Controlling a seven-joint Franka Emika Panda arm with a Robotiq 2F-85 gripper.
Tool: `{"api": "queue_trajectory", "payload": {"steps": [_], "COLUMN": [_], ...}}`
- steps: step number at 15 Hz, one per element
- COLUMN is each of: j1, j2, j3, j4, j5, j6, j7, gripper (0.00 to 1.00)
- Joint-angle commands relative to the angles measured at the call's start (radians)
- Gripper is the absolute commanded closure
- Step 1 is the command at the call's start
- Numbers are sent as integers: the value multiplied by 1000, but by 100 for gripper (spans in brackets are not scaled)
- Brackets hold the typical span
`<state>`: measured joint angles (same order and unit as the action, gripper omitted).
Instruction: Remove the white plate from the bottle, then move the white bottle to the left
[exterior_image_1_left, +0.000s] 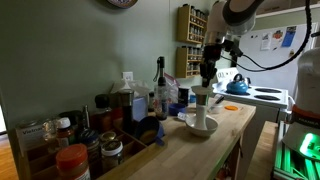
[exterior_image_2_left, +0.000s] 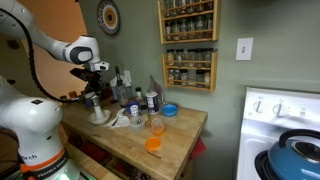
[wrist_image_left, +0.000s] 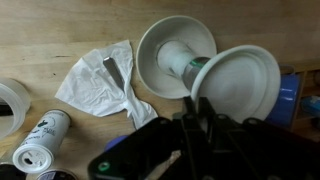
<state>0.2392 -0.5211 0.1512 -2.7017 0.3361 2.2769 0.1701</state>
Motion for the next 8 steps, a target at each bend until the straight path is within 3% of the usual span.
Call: {"api": "queue_trajectory", "payload": {"steps": [1,4,8], "j1": [0,0,-4], "j2": [14,9,-9], "j3": [-19,-29,-51], "j4": [3,5,19], "j5": [27,30,43], "j6": [7,2,-26], "j7": [-29,-35,-44], "gripper": [93,100,99]}}
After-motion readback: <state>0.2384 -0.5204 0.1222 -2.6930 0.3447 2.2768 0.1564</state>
